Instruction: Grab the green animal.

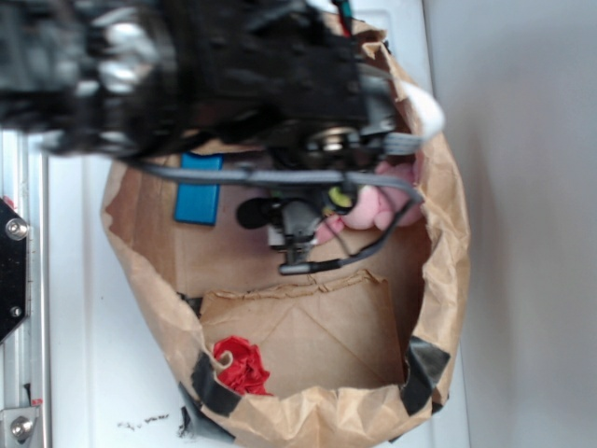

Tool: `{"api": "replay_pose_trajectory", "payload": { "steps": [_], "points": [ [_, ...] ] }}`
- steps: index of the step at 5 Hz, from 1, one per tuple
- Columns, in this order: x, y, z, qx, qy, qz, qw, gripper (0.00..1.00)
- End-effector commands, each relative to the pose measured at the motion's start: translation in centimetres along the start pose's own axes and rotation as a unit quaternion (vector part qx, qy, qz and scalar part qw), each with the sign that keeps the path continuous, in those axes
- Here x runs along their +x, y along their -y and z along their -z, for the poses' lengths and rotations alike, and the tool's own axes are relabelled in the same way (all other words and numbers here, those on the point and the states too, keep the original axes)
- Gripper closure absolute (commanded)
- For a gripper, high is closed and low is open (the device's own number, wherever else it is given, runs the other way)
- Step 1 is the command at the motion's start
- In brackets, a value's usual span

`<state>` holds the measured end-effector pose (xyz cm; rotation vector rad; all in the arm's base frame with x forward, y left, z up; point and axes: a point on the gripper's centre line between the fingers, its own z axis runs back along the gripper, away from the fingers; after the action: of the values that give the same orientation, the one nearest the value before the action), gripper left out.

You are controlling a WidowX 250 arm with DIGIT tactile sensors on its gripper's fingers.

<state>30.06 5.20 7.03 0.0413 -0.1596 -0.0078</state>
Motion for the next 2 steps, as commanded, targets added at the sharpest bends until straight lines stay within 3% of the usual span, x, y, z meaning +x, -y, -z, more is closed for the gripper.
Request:
{"api": "replay_pose_trajectory", "payload": {
  "steps": [1,2],
  "points": [
    [4.47,1.44,-1.56,0.003,0.031,-0.011,0.999,0.0],
    [3.84,1.84,-1.18,0.005,0.031,0.002,0.999,0.0]
  ]
}}
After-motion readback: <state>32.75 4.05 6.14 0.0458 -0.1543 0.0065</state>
